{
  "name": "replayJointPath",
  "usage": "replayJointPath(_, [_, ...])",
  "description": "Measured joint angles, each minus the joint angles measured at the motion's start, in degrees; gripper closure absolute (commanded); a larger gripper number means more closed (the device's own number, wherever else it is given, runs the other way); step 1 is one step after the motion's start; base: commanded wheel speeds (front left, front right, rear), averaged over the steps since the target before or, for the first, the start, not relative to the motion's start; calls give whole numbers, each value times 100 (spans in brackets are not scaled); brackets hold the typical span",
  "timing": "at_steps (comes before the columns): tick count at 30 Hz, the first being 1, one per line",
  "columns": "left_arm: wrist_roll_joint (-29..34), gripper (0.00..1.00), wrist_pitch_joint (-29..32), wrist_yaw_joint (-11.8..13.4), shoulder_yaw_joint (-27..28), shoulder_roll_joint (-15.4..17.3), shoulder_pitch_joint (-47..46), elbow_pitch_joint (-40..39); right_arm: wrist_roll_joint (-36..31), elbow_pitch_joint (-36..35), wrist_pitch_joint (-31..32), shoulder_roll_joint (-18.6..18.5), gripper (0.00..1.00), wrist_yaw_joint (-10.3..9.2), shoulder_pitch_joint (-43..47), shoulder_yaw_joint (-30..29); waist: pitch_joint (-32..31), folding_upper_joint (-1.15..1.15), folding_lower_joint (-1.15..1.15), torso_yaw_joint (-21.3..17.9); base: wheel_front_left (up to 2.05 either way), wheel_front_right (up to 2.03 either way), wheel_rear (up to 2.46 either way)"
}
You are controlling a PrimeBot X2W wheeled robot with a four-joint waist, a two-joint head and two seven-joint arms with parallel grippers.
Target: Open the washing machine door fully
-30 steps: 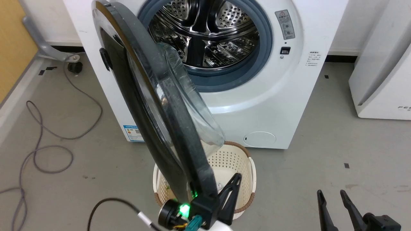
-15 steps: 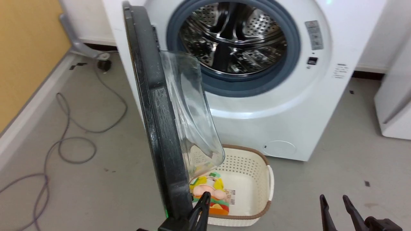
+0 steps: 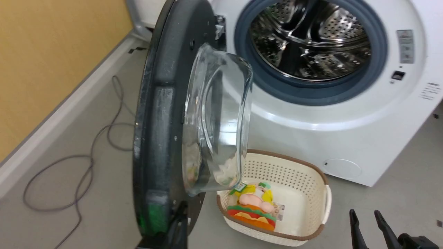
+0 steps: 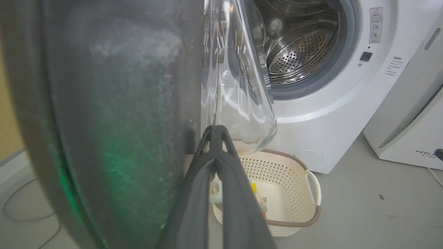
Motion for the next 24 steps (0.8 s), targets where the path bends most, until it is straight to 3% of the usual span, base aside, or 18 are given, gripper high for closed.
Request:
replayJointPath(7, [-118, 100, -227, 40, 566, 272, -68, 207, -9, -26, 0, 0, 0, 0, -18, -42, 180, 0, 0, 259, 0, 0, 0])
replayJointPath(12, [-271, 100, -369, -118, 1112, 506, -395, 538, -74, -68, 1, 1, 0, 0, -71, -81, 357, 0, 0, 302, 0, 0, 0])
replayJointPath(24, [-455, 100, -442, -882, 2497, 877, -1178, 1383, -259, -221, 110, 0, 0, -1, -256, -201, 800, 0, 0, 202, 0, 0, 0])
